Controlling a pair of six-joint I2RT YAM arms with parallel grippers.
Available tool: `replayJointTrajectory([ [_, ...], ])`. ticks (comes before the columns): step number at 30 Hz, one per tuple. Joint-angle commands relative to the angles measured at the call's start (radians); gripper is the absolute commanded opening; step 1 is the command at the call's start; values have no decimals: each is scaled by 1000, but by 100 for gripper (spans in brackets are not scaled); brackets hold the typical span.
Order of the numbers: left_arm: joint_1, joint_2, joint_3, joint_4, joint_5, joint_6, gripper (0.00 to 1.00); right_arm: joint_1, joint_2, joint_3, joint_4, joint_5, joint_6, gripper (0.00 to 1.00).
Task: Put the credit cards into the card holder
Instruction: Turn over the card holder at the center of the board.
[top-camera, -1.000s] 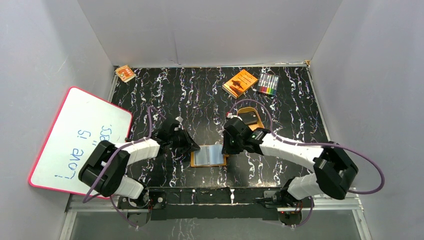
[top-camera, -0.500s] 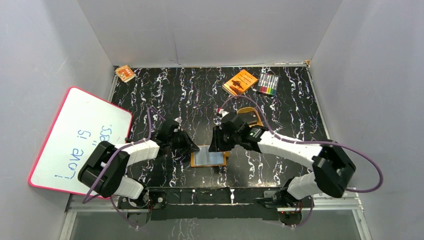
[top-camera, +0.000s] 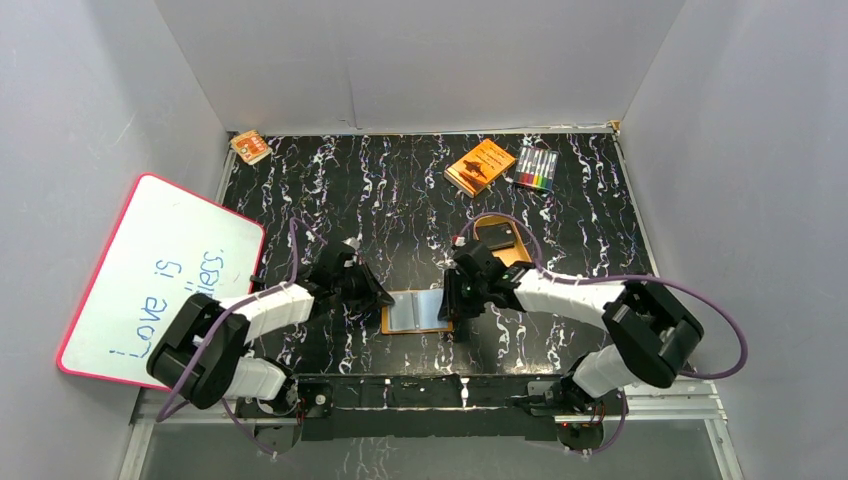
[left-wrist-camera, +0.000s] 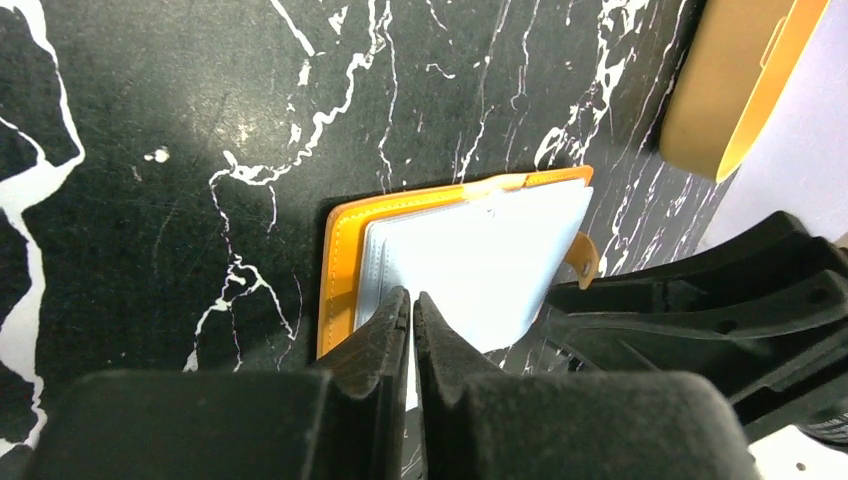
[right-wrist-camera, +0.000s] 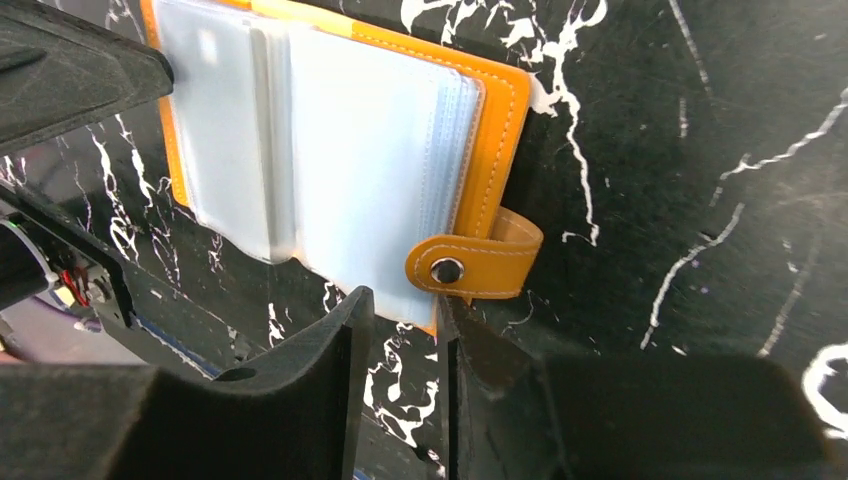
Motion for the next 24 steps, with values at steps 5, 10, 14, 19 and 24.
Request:
replayJointTrajectory([
  [5, 2, -158, 133, -161, -37, 60, 52, -72, -244, 168, -171, 189, -107, 59],
  [10, 2, -228, 181, -266, -92, 89, 71, -186, -349, 138, -159, 270, -53, 75],
  [14, 5, -314, 197, -374, -250, 137, 78, -247, -422, 58, -84, 442, 124, 77],
  [19, 8, -401, 195, -442, -431, 168, 85, -337, -378, 11, 0, 476, 283, 75],
  [24, 9, -428, 163, -433, -453, 212, 85, -435, -284, -4, 83, 418, 388, 74],
])
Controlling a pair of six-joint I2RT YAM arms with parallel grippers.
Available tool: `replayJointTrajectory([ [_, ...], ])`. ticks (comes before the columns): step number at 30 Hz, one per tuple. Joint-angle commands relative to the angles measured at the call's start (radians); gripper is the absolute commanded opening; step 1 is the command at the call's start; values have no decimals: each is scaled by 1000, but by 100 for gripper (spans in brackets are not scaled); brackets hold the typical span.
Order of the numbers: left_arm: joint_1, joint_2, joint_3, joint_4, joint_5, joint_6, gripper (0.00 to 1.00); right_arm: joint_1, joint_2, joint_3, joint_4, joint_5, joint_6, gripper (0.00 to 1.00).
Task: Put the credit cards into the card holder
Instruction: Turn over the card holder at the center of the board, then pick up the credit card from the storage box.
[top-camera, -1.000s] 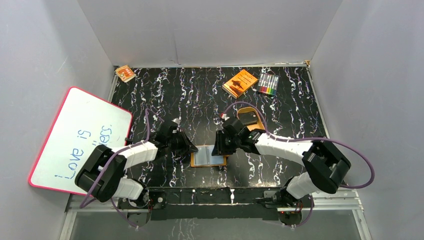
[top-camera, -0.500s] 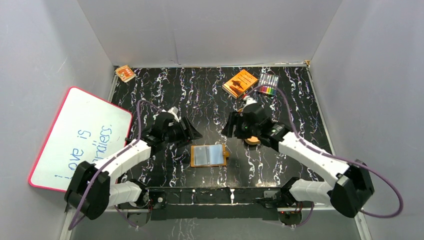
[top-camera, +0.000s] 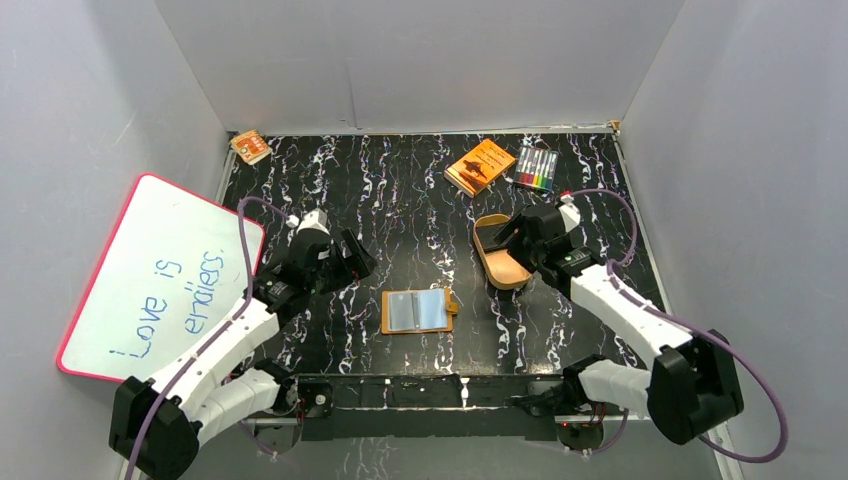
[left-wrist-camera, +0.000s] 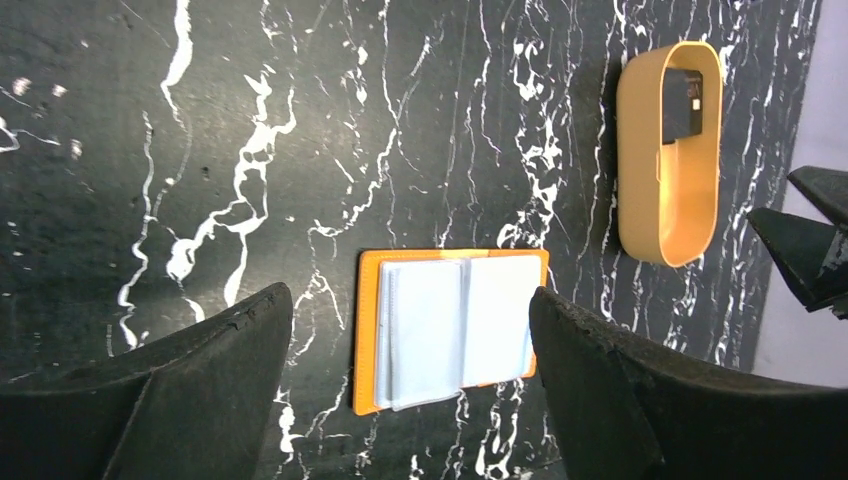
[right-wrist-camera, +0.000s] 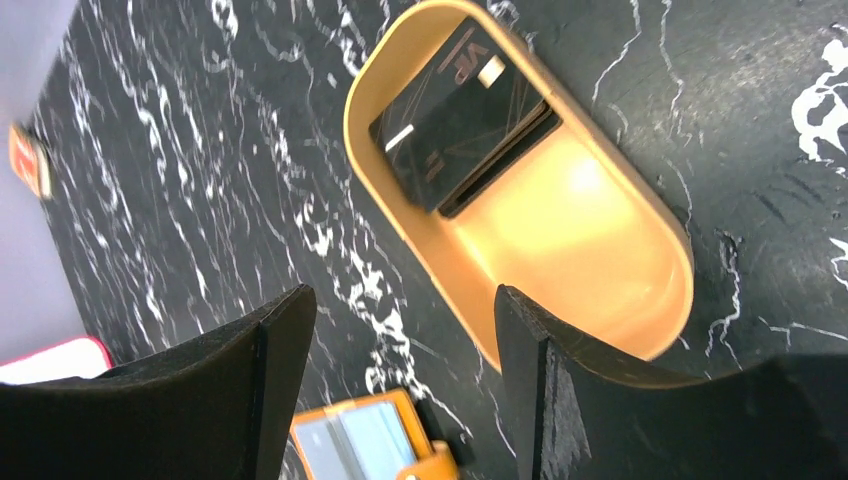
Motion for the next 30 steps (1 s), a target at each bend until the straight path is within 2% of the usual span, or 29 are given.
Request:
replayJointTrajectory([
  [1, 7, -29, -15, -29, -82, 56, 85, -73, 57, -17, 156, -7, 147, 74],
  [13, 7, -24, -43, -20, -77, 47, 84, -128, 295, 0, 259, -67, 289, 70],
  [30, 8, -12, -33, -31, -90, 49, 83, -127, 439, 21, 280, -33, 360, 65],
])
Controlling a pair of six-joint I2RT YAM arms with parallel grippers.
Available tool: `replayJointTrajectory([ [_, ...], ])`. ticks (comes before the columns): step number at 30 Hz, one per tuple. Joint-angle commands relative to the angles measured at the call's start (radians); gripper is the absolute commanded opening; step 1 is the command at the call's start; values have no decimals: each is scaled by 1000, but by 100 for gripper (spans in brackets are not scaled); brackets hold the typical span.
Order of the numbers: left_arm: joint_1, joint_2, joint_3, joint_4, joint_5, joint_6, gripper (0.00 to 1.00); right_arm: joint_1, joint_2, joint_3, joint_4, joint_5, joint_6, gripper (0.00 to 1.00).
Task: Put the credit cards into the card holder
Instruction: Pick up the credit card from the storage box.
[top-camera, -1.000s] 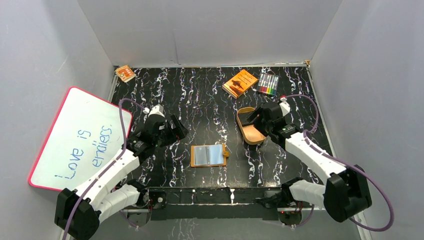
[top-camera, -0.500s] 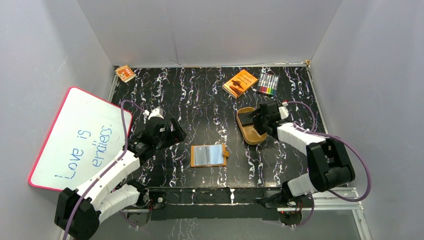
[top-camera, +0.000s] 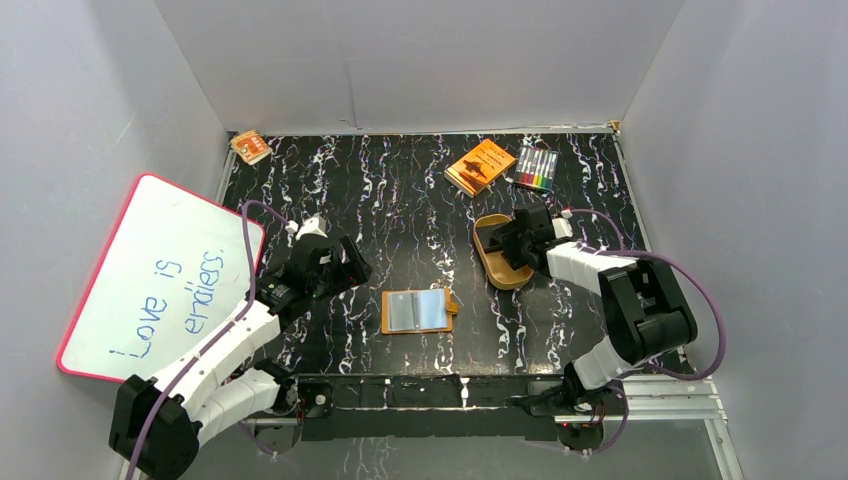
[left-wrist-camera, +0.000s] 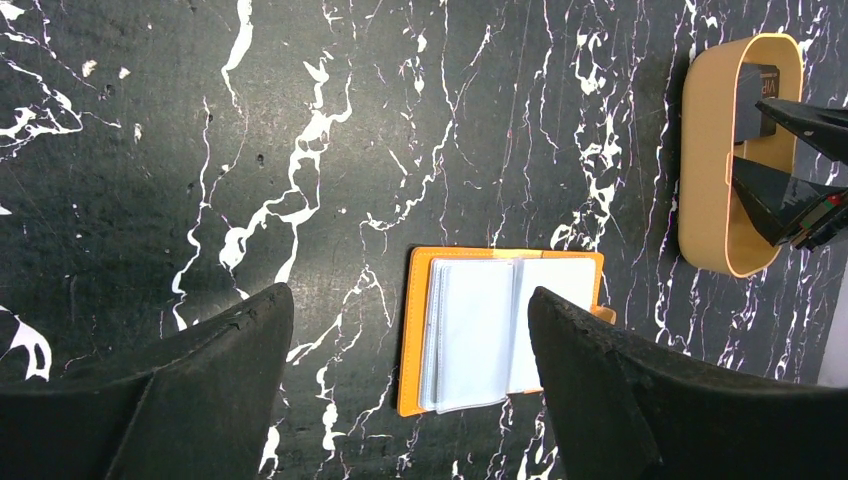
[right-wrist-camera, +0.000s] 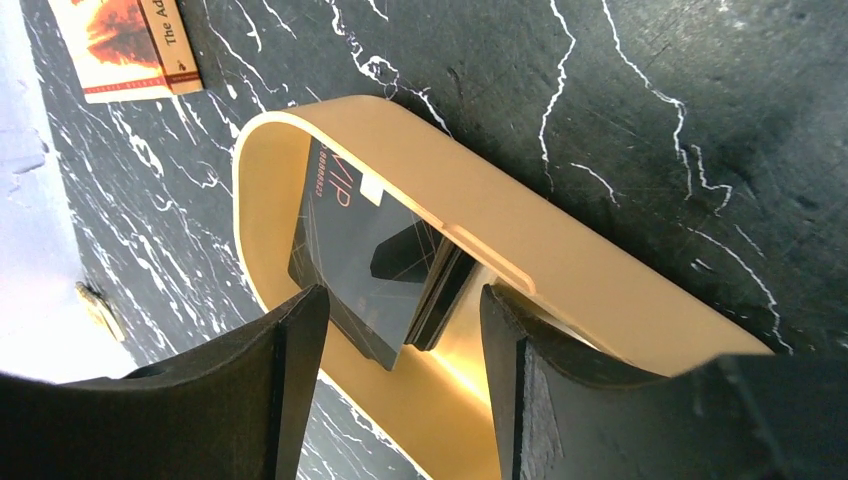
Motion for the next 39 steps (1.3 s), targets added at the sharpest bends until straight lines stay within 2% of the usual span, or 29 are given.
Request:
replayJointTrajectory([
  [1, 5, -4, 7, -10, -28, 14, 83, -2, 37, 32, 8, 26, 14, 65],
  [5, 5, -2, 7, -13, -30, 14, 83, -3, 55, 40, -2, 19, 6, 59],
  [12, 5, 3, 6, -11, -29, 11, 83, -2, 39, 8, 0, 6, -6, 43],
  [23, 5, 13, 6, -11, -18, 12, 82, -3, -24, -53, 6, 18, -13, 40],
  [39, 5, 14, 4, -7, -11, 9, 82, -2, -83, -27, -22, 13, -32, 21],
])
